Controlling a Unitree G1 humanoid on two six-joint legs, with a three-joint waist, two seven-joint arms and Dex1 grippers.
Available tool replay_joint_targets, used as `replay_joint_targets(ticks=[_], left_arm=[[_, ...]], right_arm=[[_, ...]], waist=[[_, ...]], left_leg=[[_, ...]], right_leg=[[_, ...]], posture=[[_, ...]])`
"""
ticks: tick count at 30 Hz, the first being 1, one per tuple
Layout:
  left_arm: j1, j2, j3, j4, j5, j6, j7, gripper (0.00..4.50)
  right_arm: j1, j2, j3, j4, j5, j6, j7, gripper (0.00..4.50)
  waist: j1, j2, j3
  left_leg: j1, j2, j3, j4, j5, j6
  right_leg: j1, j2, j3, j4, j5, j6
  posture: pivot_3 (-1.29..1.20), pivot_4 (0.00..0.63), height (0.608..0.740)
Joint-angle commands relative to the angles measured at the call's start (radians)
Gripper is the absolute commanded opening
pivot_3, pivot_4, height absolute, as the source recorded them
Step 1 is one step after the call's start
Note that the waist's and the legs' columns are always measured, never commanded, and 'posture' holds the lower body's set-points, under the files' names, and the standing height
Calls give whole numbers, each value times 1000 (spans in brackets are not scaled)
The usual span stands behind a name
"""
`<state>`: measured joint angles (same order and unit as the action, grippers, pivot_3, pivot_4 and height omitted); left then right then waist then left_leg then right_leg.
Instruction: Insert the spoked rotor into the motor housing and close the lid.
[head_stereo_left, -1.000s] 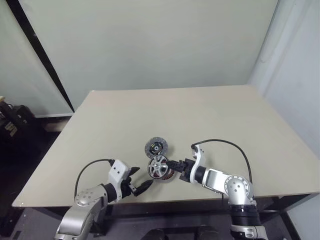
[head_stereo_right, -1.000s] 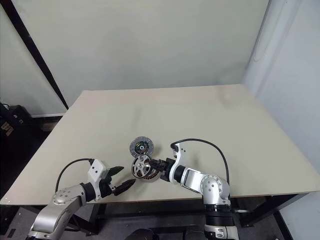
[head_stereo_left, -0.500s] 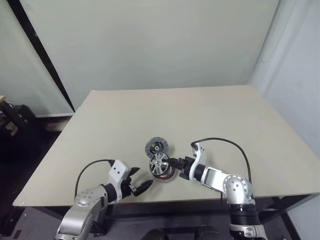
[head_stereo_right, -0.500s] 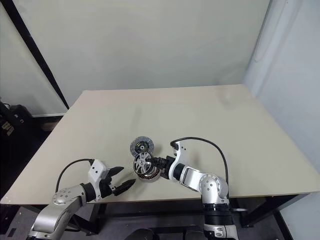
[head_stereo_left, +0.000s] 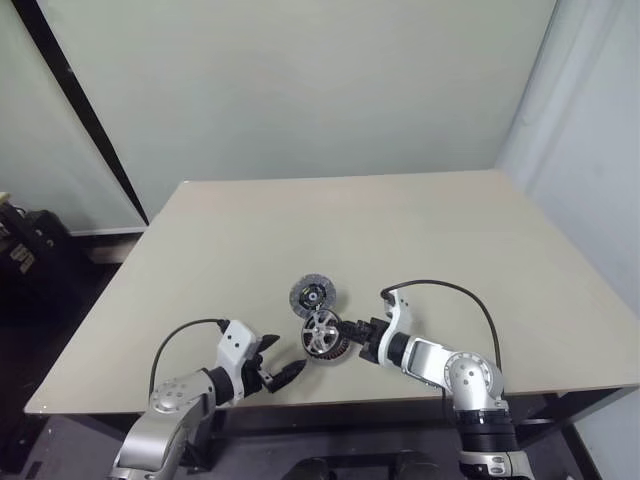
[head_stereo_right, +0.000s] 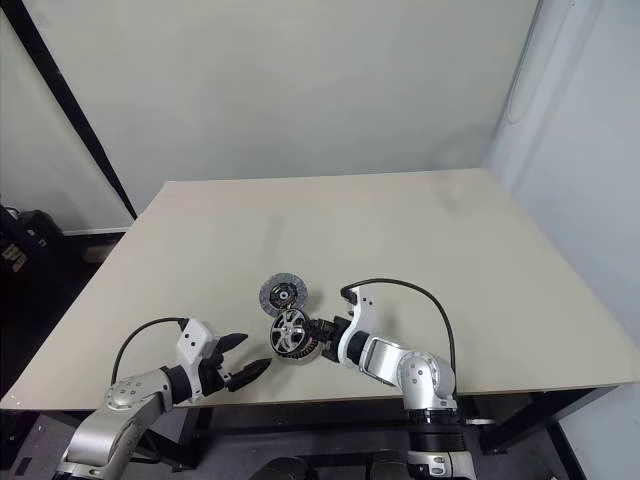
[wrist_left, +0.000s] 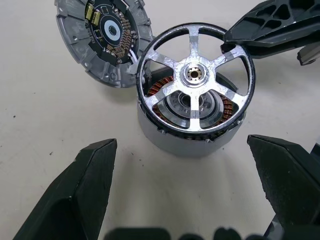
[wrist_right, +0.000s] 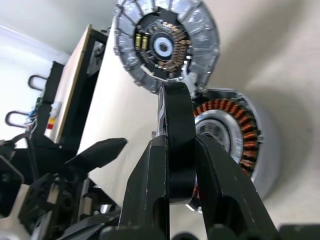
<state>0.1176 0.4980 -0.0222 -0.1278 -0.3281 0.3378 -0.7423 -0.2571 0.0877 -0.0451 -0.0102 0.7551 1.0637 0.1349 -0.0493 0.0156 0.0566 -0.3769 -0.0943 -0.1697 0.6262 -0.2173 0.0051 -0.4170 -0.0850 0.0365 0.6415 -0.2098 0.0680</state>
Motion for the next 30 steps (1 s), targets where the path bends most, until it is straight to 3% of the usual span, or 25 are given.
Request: replay_joint_targets(ticks=[1, 5, 14, 20, 24, 27, 30], left_arm=[[-5, 4, 17, -21, -4, -16, -5, 4500], [-7, 4, 16, -22, -4, -14, -4, 4500], [-6, 5, 14, -24, -3, -11, -3, 4500], [-8, 4, 15, -23, -3, -9, -2, 4500], [-11, 4, 16, -18, -3, -9, -1, 4500], [-13, 3, 17, -15, -4, -9, 0, 4500], [-14, 2, 18, -15, -5, -9, 0, 4500]], right_arm=[[6, 34, 3, -17, 0, -17, 3, 407], [6, 33, 5, -12, -11, -22, -5, 407], [3, -1, 34, -53, -58, -48, 10, 3464], [-2, -60, 59, -147, -102, -114, 42, 3464], [-2, -166, 208, -199, -240, -264, 140, 3464], [3, -199, 311, -200, -328, -351, 180, 2853], [-7, -219, 406, -147, -441, -437, 192, 1842]], waist=[[0, 0, 0], [0, 0, 0], [0, 0, 0], [0, 0, 0], [0, 0, 0], [-1, 0, 0], [0, 0, 0]], left_leg=[[0, 0, 0, 0, 0, 0], [0, 0, 0, 0, 0, 0], [0, 0, 0, 0, 0, 0], [0, 0, 0, 0, 0, 0], [0, 0, 1, 0, 0, 0], [0, 1, 1, 0, 0, 0], [0, 1, 1, 0, 0, 0]], right_leg=[[0, 0, 0, 0, 0, 0], [0, 0, 0, 0, 0, 0], [0, 0, 0, 0, 0, 0], [0, 0, 0, 0, 0, 0], [0, 0, 0, 0, 0, 0], [1, 0, 0, 0, 0, 0], [0, 0, -1, 0, 0, 0]], posture=[[0, 0, 740], [0, 0, 740], [0, 0, 740], [0, 0, 740], [0, 0, 740], [0, 0, 740], [0, 0, 740]])
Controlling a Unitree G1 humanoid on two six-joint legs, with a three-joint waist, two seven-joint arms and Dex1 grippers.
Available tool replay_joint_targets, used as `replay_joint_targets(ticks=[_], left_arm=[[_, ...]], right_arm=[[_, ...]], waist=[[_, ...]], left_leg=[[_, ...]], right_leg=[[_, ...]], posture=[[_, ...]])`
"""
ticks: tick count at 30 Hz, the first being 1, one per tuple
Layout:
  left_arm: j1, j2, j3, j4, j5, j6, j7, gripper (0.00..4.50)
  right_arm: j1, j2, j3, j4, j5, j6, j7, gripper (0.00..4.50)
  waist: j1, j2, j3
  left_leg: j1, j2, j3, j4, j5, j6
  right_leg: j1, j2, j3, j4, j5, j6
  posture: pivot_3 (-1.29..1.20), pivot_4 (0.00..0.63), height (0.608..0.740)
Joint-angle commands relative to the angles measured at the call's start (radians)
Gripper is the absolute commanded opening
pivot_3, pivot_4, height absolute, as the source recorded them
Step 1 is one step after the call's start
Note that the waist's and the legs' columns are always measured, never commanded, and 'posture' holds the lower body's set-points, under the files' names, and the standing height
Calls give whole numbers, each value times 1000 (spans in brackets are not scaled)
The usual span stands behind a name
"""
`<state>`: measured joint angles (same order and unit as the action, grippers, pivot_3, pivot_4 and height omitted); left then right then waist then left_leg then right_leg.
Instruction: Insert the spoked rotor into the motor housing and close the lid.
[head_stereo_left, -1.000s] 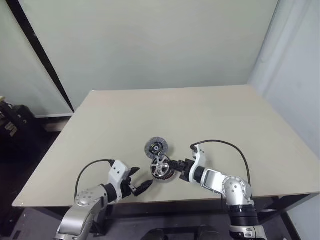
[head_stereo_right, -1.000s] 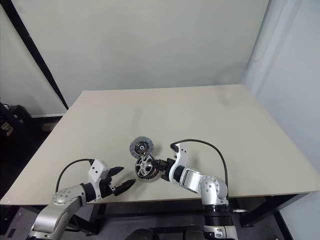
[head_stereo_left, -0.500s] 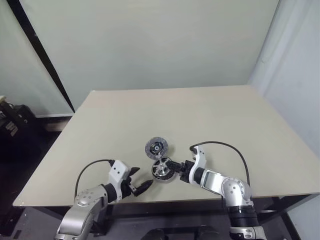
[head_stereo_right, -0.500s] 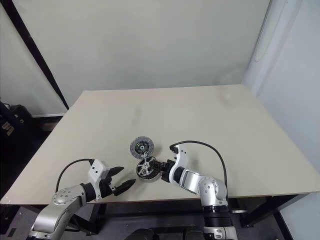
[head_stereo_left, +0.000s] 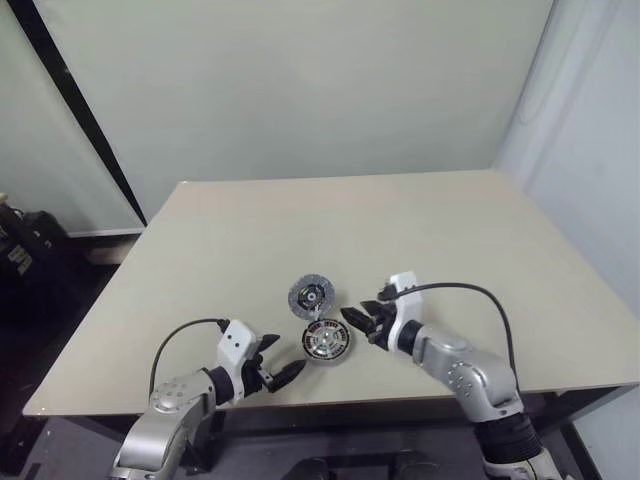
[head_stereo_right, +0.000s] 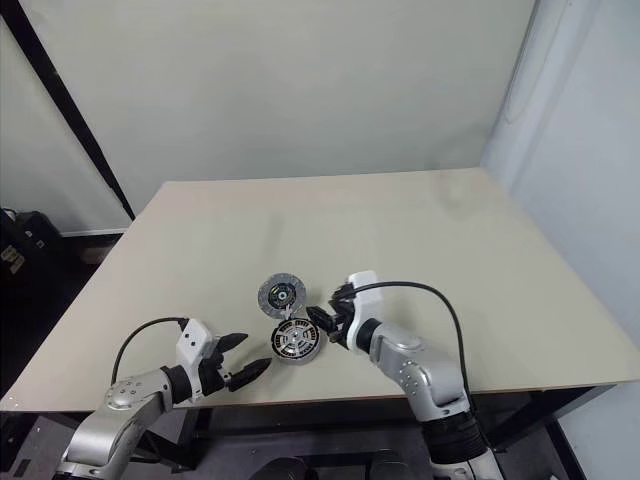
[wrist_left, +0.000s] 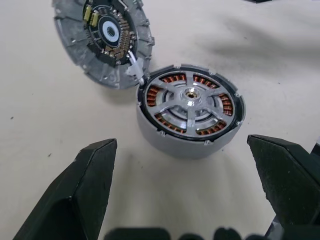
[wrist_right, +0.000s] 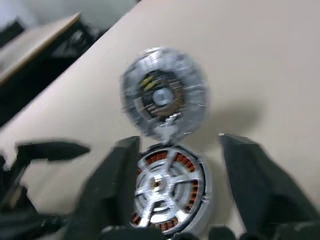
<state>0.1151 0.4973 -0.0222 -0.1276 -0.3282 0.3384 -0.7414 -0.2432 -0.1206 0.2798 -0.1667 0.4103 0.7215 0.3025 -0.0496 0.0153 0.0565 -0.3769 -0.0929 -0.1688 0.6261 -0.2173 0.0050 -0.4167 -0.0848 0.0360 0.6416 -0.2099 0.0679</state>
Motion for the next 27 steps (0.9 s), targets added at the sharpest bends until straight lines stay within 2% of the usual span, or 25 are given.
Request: replay_joint_targets(ticks=[1, 5, 12, 15, 23, 27], left_arm=[[-11, 2, 19, -15, -5, -9, 0, 4500], [-4, 4, 23, -25, -7, -7, 2, 4500], [10, 5, 31, -44, -9, -6, 8, 4500], [14, 4, 33, -48, -9, -6, 11, 4500], [2, 1, 26, -38, -7, -7, 12, 4500], [-5, -1, 25, -32, -6, -10, 11, 4500]], right_arm=[[-26, -15, 111, 35, -133, -127, 30, 1458], [-34, 4, 163, 150, -215, -229, 48, 16], [-9, 14, 199, 377, -310, -285, 86, 16], [0, 21, 175, 363, -309, -290, 99, 16], [-19, 43, 119, 301, -303, -324, 107, 16], [-28, 38, 117, 256, -309, -322, 115, 934]], waist=[[0, 0, 0], [1, -1, 0], [0, -1, -1], [0, -2, -1], [2, -2, -1], [1, -2, -1]], left_leg=[[0, 0, 0, 0, 0, 0], [0, -2, -1, 1, 0, 0], [3, -2, -1, 2, 0, 0], [9, -1, -2, 1, 0, -1], [9, -1, -2, 1, 0, -1], [8, -1, -2, 1, 0, -1]], right_leg=[[0, 0, 0, 0, 0, 0], [1, -1, 0, 0, 0, 0], [5, 0, 0, 0, 0, 0], [10, 0, 0, 0, -1, -2], [10, -1, 0, 0, -2, -2], [8, 0, 0, 0, -1, -2]], posture=[[0, 0, 740], [0, 0, 740], [0, 0, 740], [0, 0, 740], [0, 0, 740], [0, 0, 740]])
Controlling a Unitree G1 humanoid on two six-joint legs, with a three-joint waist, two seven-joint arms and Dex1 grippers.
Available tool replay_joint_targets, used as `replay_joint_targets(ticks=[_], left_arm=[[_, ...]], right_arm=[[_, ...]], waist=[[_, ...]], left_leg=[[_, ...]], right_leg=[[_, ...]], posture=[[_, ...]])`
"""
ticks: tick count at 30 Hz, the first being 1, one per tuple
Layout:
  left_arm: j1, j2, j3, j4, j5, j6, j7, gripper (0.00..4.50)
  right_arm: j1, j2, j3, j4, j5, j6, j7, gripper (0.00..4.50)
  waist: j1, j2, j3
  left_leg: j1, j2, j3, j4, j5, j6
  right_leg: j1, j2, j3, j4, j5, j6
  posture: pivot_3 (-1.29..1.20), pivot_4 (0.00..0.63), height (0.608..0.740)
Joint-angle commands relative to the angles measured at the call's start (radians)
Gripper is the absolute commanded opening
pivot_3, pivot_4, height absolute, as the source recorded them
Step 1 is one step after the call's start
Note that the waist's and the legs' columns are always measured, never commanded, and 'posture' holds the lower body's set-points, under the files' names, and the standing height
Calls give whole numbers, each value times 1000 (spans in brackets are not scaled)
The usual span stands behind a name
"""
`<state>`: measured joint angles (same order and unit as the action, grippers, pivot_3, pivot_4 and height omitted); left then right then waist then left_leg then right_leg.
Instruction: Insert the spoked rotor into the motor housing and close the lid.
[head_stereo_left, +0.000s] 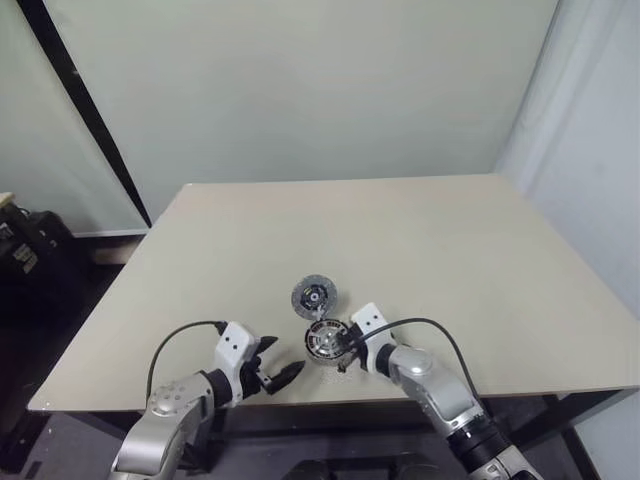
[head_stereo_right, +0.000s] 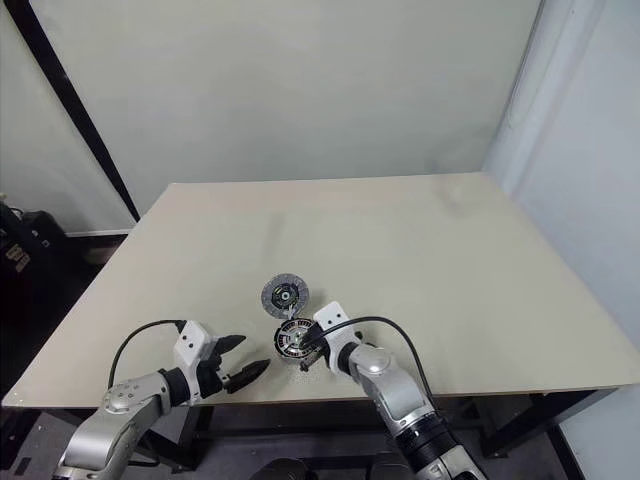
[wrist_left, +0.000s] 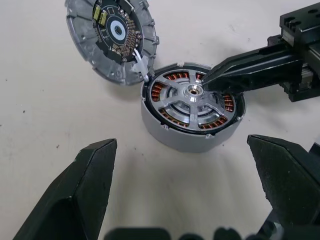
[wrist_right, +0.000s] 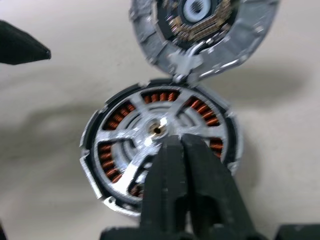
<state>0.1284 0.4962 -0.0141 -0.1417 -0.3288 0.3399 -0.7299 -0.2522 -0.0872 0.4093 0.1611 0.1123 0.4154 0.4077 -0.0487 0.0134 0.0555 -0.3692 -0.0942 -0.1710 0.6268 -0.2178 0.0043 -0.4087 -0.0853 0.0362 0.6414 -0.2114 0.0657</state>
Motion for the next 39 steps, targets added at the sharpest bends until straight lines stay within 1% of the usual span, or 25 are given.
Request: replay_joint_targets(ticks=[1, 6, 10, 15, 18, 21, 25, 28, 33, 36, 39], left_arm=[[-19, 0, 16, -18, -5, -12, 0, 4500], [-22, -2, 15, -13, -3, -15, -1, 4500], [-24, -2, 16, -12, -3, -17, -1, 4500], [-23, -3, 18, -13, -3, -16, 1, 4500], [-20, -2, 19, -14, -4, -15, 2, 4500], [-14, 0, 21, -20, -5, -12, 3, 4500], [-9, 7, 23, -26, -7, 0, 3, 4500], [-10, 17, 25, -26, -6, 13, -1, 4500], [-12, 58, 10, -21, 4, 41, -32, 4500], [-2, 76, 0, -23, 5, 46, -49, 4500], [0, 72, 3, -25, 2, 47, -44, 4500]], right_arm=[[-23, 2, -13, -84, -18, -19, 7, 1279], [-57, -39, -6, -146, -79, -62, 12, 3075], [-87, -71, -28, -191, -86, -42, 33, 4456], [-101, -110, -51, -222, -78, -2, 66, 4487], [-104, -160, -33, -228, -103, -1, 107, 4487], [-109, -227, 14, -245, -149, -13, 162, 4487], [-113, -360, 102, -317, -214, -35, 301, 4487], [-124, -425, 158, -358, -253, -48, 380, 4487], [-146, -434, 217, -365, -314, -74, 432, 4487], [-163, -420, 250, -331, -358, -89, 440, 4487], [-173, -391, 271, -289, -390, -103, 434, 4487]], waist=[[0, 0, 0], [0, 0, 0], [0, 0, 0], [3, 0, 0], [6, 0, 0], [10, 0, 0], [10, 0, 0], [10, -1, 0], [10, -2, 1], [10, -2, 1], [11, -3, 1]], left_leg=[[0, 0, 0, 0, 0, 0], [0, 0, 0, -1, 0, 0], [0, 0, 0, -1, 0, 0], [0, 0, 0, -1, 0, 0], [0, 0, 0, -1, 0, 0], [0, 0, 0, -1, 0, 0], [-3, 0, 0, 0, 0, 0], [-6, 0, 0, 1, 0, 0], [-6, 0, -1, 1, 0, 0], [-6, 0, -1, 1, 0, 0], [-6, 0, -1, 1, 0, 0]], right_leg=[[0, 0, 0, 0, 0, 0], [0, 0, 0, 0, 0, 0], [0, 0, 0, 0, 0, 0], [0, 0, 0, 0, 0, 0], [0, 0, 0, 0, 0, 0], [0, 0, 0, -1, 0, 0], [-1, -1, 0, -1, 0, 0], [-2, -1, -1, -1, 0, 0], [-2, -1, -3, -1, 0, 0], [-2, -1, -3, -1, 0, 0], [-2, -1, -2, -1, 0, 0]], posture=[[0, 0, 740], [0, 0, 740], [0, 0, 740], [0, 0, 740], [0, 0, 740], [0, 0, 740], [0, 0, 740], [0, 0, 740], [0, 0, 740], [0, 0, 740], [0, 0, 740]])
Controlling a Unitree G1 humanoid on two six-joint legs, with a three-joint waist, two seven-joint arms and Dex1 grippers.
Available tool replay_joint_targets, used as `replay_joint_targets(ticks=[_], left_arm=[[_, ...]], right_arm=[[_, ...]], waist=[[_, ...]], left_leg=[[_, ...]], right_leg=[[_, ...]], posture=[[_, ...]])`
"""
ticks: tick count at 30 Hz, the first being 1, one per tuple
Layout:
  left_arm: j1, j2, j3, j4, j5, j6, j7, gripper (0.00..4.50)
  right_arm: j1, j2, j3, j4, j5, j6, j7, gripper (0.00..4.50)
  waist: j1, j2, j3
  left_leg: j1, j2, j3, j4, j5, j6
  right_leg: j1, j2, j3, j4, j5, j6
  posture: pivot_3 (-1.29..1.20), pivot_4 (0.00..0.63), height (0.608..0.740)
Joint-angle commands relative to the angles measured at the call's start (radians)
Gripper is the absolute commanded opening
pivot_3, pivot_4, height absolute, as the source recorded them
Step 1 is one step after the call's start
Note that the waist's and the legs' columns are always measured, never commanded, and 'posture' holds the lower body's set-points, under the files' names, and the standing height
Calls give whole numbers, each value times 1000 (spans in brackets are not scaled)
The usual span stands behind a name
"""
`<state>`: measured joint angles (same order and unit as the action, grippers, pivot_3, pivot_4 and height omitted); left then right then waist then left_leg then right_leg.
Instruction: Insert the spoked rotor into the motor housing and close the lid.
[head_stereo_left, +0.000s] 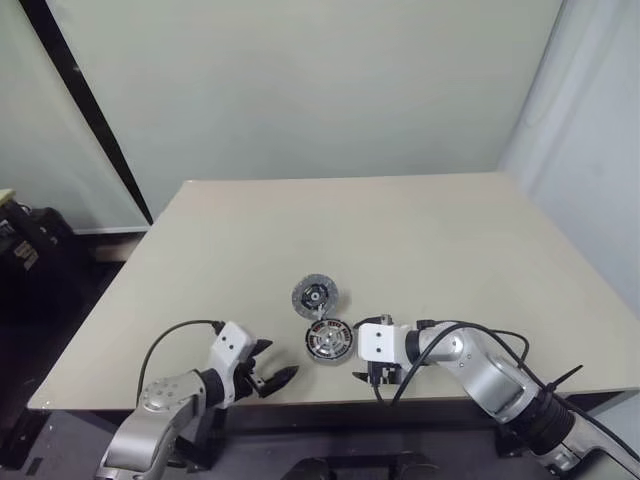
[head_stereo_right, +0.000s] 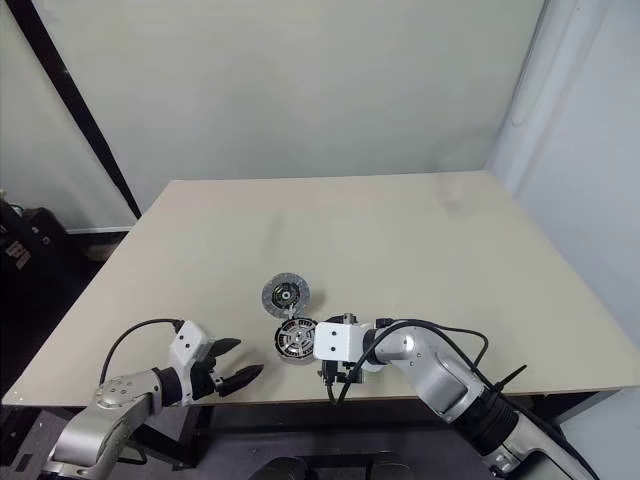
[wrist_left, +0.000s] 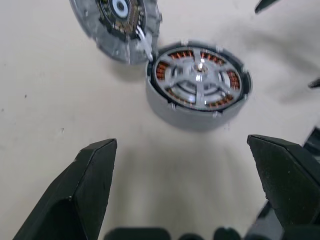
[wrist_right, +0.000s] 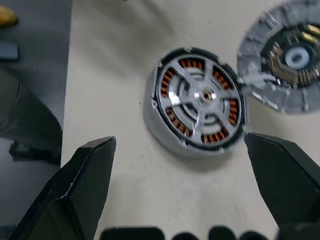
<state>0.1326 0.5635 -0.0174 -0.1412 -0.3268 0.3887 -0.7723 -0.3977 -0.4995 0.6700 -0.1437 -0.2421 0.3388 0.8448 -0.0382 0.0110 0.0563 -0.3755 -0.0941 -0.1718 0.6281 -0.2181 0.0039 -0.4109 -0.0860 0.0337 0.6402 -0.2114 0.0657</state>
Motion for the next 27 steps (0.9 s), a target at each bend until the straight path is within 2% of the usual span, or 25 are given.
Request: replay_joint_targets(ticks=[1, 17, 27], left_arm=[[-3, 3, 7, -26, 0, -2, 0, 4500], [3, -13, 5, -27, 5, -13, 11, 4500], [-3, -14, 0, -17, 7, -17, 6, 4500]], right_arm=[[-31, 30, 18, 30, -47, -31, -4, 4487], [-32, 82, 55, 117, -153, -74, 2, 4487], [-93, 95, 76, 74, -227, 0, 100, 4487]], waist=[[2, 0, 0], [18, 0, 0], [18, 0, 0]], left_leg=[[0, 0, 0, 0, 0, 0], [1, 0, 0, 0, 0, 0], [1, 0, 0, 0, 0, 0]], right_leg=[[0, 0, 0, 0, 0, 0], [0, 0, 0, 1, 0, 0], [0, 0, 0, 1, 0, 0]], posture=[[0, 0, 740], [0, 0, 740], [0, 0, 740]])
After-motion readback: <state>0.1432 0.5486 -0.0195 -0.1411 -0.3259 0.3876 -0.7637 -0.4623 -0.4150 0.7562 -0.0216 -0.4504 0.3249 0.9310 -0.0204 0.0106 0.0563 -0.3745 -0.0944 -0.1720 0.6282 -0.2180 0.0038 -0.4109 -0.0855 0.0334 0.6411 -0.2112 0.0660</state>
